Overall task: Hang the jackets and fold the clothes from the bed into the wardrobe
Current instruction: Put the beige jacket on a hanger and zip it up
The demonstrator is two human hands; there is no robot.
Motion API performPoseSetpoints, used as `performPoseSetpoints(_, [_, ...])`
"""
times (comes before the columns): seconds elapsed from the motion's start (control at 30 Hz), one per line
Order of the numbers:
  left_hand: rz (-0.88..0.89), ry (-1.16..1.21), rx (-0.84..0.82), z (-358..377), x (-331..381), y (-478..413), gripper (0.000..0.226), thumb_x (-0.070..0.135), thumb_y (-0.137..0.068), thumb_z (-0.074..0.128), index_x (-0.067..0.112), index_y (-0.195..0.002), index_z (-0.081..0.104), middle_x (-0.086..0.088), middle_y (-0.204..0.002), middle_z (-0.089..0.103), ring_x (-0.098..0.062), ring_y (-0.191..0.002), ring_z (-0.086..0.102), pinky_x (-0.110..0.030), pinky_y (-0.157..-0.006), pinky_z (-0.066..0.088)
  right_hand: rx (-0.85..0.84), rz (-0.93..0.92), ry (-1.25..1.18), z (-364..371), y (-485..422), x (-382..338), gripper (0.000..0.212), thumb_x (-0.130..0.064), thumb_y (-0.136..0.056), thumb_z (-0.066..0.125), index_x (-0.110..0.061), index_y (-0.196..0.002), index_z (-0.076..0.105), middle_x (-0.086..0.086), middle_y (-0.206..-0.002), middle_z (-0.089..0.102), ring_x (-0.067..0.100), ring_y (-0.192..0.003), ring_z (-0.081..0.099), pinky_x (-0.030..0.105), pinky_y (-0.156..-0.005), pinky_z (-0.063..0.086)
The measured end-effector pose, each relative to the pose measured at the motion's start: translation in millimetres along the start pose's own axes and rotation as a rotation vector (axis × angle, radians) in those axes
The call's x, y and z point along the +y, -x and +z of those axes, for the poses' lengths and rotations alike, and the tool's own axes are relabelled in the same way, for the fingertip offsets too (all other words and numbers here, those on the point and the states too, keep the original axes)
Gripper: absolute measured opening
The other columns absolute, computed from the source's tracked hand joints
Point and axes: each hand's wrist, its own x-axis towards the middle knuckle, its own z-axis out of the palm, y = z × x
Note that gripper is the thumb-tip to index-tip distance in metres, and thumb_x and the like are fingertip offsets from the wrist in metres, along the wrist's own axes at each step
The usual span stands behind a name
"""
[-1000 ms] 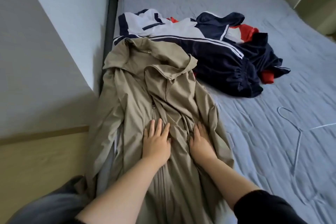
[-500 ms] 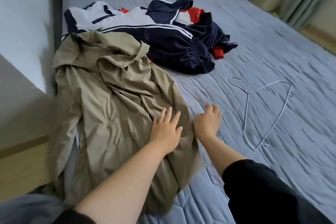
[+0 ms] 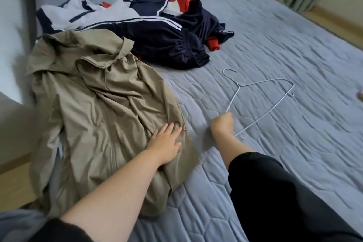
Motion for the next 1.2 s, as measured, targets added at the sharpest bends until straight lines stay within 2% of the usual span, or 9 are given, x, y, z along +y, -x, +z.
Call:
performPoseSetpoints(0.3, [-0.032,-0.09,0.123,-21.3,-62.6,22.7,0.056,0.031,-0.098,0.042,0.028,-0.15,0.022,0.002,-0.16,0.009,-0.015,-0.147,0.002,-0.039,-0.118,0.009,-0.025,-0.292,-0.088,34.0,59.8,-65.5,0.033,-0.001,-0.09,0.04,-0.012,-0.121,0.047,0.007,-0.112,0.062,0.025,-0.092,0.057,0.03,-0.069,0.037])
performPoseSetpoints(0.47, [-0.158,0.003,0.181,-29.1,-112.6,45.6,0.055,0.026,-0.098,0.042,0.024,-0.15,0.024,0.002,-0.16,0.012,-0.015,-0.147,0.006,-0.039,-0.117,0.011,-0.033,-0.687,0.109,55.5,99.8,-97.5,0.032,0.005,-0.082,0.032,-0.019,-0.1,0.043,-0.006,-0.071,0.048,0.014,-0.06,0.042,0.03,-0.05,0.028])
performPoseSetpoints(0.6, [-0.277,0.147,0.28,-30.9,-155.9,71.2,0.053,0.018,-0.097,0.042,0.016,-0.149,0.029,-0.007,-0.157,0.022,-0.021,-0.146,0.016,-0.028,-0.116,0.013,-0.048,-0.951,0.061,75.3,136.0,-117.4,0.027,0.004,-0.083,0.037,-0.015,-0.099,0.047,-0.009,-0.067,0.042,0.016,-0.057,0.04,0.029,-0.051,0.027])
performPoseSetpoints(0.7, [-0.45,0.446,0.444,-35.8,-183.6,91.7,0.051,0.007,-0.094,0.044,0.011,-0.144,0.039,-0.011,-0.151,0.036,-0.024,-0.14,0.032,-0.027,-0.113,0.022,-0.101,-0.954,-0.1,87.9,158.6,-138.3,0.03,0.008,-0.078,0.038,-0.019,-0.091,0.045,-0.01,-0.072,0.047,0.01,-0.062,0.042,0.024,-0.051,0.029])
performPoseSetpoints(0.83, [-0.662,1.237,0.758,-60.5,-194.2,101.8,0.05,0.008,-0.095,0.048,0.014,-0.144,0.038,-0.012,-0.142,0.047,-0.026,-0.127,0.048,-0.037,-0.106,0.038,-0.15,-0.728,-0.229,101.9,163.5,-159.0,0.035,0.01,-0.076,0.035,-0.019,-0.088,0.05,-0.01,-0.088,0.046,0.01,-0.076,0.044,0.021,-0.061,0.035])
performPoseSetpoints(0.9, [-0.701,1.659,0.856,-67.6,-197.1,108.8,0.055,0.007,-0.097,0.041,0.021,-0.148,0.028,-0.008,-0.139,0.049,-0.024,-0.125,0.05,-0.037,-0.099,0.038,-0.147,-0.705,-0.111,105.1,148.9,-157.1,0.032,0.006,-0.078,0.039,-0.019,-0.093,0.053,-0.007,-0.094,0.048,0.017,-0.089,0.05,0.019,-0.067,0.039])
performPoseSetpoints(0.97, [-0.695,2.03,0.917,-72.6,-203.1,119.6,0.058,0.003,-0.097,0.03,0.024,-0.15,0.018,-0.01,-0.136,0.049,-0.027,-0.129,0.047,-0.042,-0.104,0.032,-0.145,-0.743,0.173,108.2,127.8,-150.8,0.03,0.0,-0.081,0.043,-0.014,-0.104,0.056,0.004,-0.108,0.053,0.026,-0.106,0.048,0.03,-0.086,0.042])
performPoseSetpoints(1.1, [-0.685,2.228,0.855,-74.4,-211.0,131.3,0.041,0.001,-0.095,0.021,0.015,-0.126,0.045,-0.009,-0.143,0.044,-0.027,-0.133,0.043,-0.043,-0.11,0.028,-0.229,-0.756,0.567,123.9,111.9,-145.2,0.034,-0.012,-0.088,0.043,-0.014,-0.12,0.055,0.011,-0.126,0.053,0.031,-0.121,0.041,0.04,-0.098,0.035])
performPoseSetpoints(1.2, [-0.664,2.289,0.818,-76.9,-212.5,125.1,0.022,0.01,-0.097,0.028,0.01,-0.101,0.05,-0.008,-0.118,0.059,-0.028,-0.124,0.052,-0.04,-0.104,0.036,-0.337,-0.851,0.603,154.0,131.3,-155.2,0.04,-0.018,-0.087,0.046,-0.013,-0.126,0.053,0.013,-0.131,0.049,0.032,-0.124,0.04,0.038,-0.099,0.035])
